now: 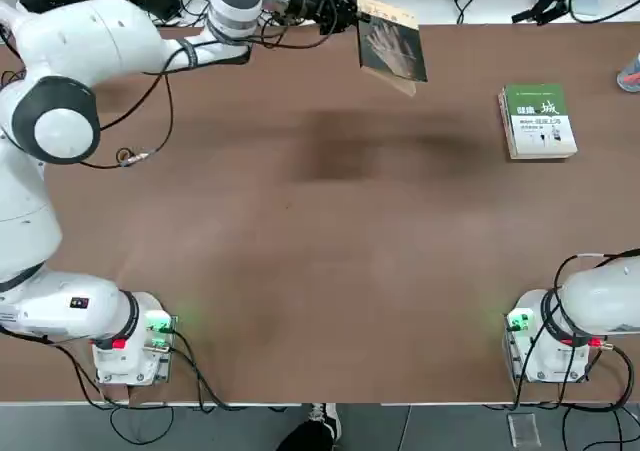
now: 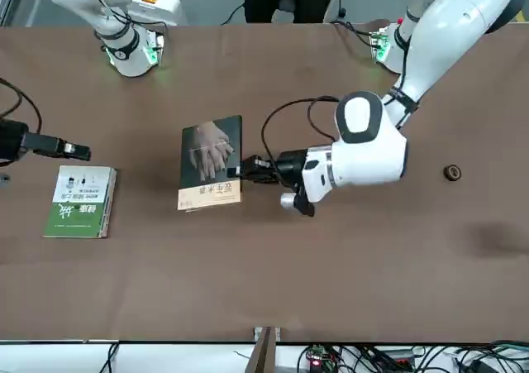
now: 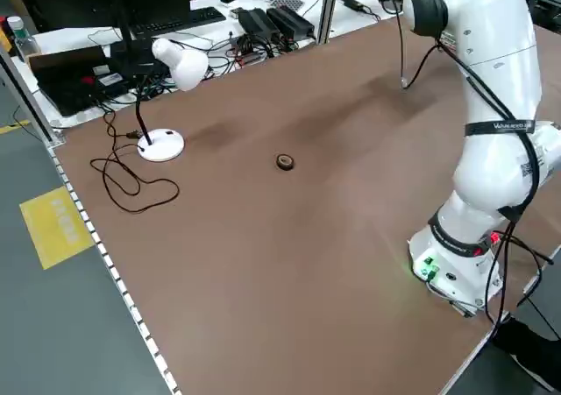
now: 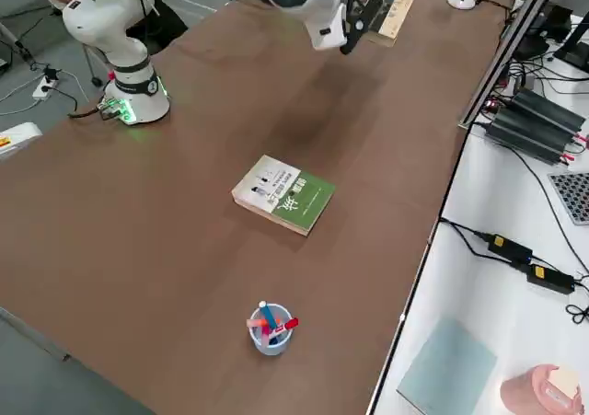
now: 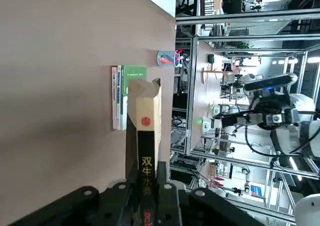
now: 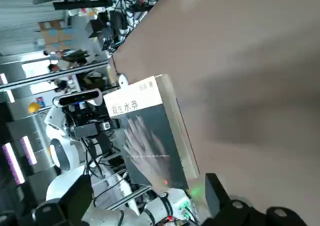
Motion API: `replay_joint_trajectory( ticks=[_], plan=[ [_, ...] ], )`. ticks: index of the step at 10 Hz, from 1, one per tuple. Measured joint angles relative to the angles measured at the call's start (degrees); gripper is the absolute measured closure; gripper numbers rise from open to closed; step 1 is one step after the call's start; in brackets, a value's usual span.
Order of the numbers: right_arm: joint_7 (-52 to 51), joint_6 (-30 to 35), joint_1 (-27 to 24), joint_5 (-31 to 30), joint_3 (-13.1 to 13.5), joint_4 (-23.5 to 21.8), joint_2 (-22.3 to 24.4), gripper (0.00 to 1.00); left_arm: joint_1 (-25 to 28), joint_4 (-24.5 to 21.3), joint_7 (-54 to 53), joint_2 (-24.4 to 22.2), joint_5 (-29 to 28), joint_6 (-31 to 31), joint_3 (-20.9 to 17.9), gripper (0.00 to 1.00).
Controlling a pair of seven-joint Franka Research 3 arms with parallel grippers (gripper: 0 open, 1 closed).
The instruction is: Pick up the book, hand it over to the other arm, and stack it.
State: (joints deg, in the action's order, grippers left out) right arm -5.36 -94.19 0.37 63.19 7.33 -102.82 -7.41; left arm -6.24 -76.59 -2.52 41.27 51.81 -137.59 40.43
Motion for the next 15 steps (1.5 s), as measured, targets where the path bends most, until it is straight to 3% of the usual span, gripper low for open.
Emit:
replay_joint_trajectory(
  ticks=[6,10,15],
  plan=[
    [-7.6,5.6,0.1,1.8,-0.1,-1.7,-6.8,0.02,-2.0,2.2,-0.5,2.1,0.0,-0.8,0.0,0.99],
    [-7.7,8.3,0.7,3.5,-0.3,-2.2,-7.1,0.02,-2.8,2.5,-0.5,2.6,0.0,-0.8,0.0,0.99],
    [-16.3,8.8,1.7,10.5,-0.2,-7.9,-8.2,0.02,-5.9,2.5,-0.5,3.1,0.0,-3.9,-0.1,0.99]
  ],
)
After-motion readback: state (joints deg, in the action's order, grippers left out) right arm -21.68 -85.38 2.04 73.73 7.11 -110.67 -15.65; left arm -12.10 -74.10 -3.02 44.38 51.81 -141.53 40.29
